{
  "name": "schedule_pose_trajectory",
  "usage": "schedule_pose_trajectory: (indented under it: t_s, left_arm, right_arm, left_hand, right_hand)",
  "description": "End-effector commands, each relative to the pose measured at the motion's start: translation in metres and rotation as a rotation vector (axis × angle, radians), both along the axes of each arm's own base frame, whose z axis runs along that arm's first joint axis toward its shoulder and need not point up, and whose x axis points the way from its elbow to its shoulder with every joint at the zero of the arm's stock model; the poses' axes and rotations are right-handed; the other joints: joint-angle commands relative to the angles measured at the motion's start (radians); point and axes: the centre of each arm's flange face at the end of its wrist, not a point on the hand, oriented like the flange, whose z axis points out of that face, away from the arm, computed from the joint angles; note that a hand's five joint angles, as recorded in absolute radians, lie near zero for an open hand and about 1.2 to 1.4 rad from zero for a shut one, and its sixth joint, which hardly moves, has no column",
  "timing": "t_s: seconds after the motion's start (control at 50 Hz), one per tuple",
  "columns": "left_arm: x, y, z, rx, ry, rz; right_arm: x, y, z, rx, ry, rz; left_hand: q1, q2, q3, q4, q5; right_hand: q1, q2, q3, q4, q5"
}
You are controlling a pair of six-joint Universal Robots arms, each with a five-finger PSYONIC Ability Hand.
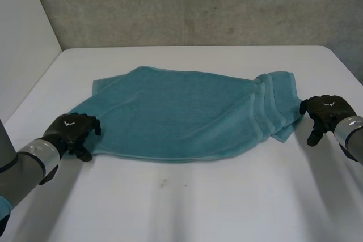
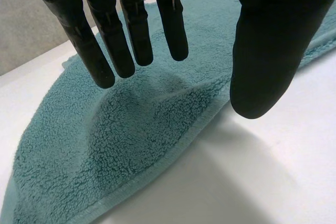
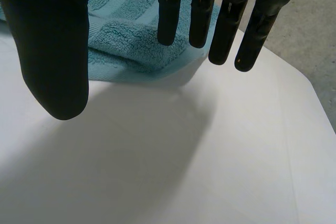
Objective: Fold the laundry
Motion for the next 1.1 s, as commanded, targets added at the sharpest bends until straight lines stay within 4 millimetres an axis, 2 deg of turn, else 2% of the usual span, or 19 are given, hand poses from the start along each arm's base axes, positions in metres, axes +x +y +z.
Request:
schedule_pose_trajectory:
  t_s: [0.02,0.28,0.44,0.54,0.7,0.74,0.76,0.82,1.1]
  left_arm:
    - [-0.004,-0.002,-0.008,0.002,-0.002,-0.013]
    - [-0.012,-0.005,-0.014,0.007,-0.003,-0.041]
    - [-0.015,-0.015,-0.016,-0.039,-0.002,-0.047]
    - [-0.017,-0.02,-0.015,-0.075,-0.001,-0.049]
    - [-0.02,-0.024,-0.018,-0.072,-0.003,-0.054]
    - [-0.02,-0.024,-0.018,-0.073,-0.005,-0.053]
    - [-0.019,-0.023,-0.019,-0.068,-0.008,-0.054]
    - [-0.02,-0.022,-0.019,-0.066,-0.015,-0.057]
    - [-0.019,-0.02,-0.019,-0.067,-0.032,-0.063]
  right_arm:
    - [0.0,0.001,-0.001,0.005,0.0,0.0]
    - [-0.001,0.001,-0.002,0.007,0.0,-0.002]
    - [0.0,0.002,-0.002,0.01,0.0,0.0]
    - [0.0,0.003,-0.003,0.013,0.0,0.0]
    - [-0.001,0.004,-0.004,0.019,0.0,-0.002]
    - [-0.001,0.004,-0.004,0.019,0.0,-0.002]
    - [-0.001,0.004,-0.004,0.017,0.0,-0.002]
    - [-0.001,0.004,-0.004,0.016,0.0,-0.002]
    - [-0.001,0.004,-0.004,0.017,0.0,-0.002]
  left_hand:
    - [0.1,0.105,0.108,0.101,0.106]
    - [0.103,0.108,0.111,0.103,0.109]
    - [0.446,0.45,0.454,0.446,0.452]
    - [0.482,0.486,0.489,0.482,0.488]
    - [0.423,0.428,0.431,0.424,0.429]
    - [0.353,0.358,0.361,0.354,0.359]
    - [0.239,0.244,0.247,0.24,0.245]
    - [0.18,0.184,0.187,0.18,0.186]
    - [0.223,0.228,0.231,0.224,0.23]
  right_hand:
    - [0.065,0.017,0.02,0.024,0.023]
    - [0.065,0.017,0.02,0.024,0.023]
    - [0.065,0.017,0.02,0.024,0.023]
    - [0.065,0.017,0.02,0.024,0.023]
    - [0.065,0.017,0.02,0.024,0.023]
    - [0.065,0.017,0.02,0.024,0.023]
    - [0.065,0.017,0.02,0.024,0.023]
    - [0.065,0.017,0.02,0.024,0.023]
    - [0.065,0.017,0.02,0.024,0.023]
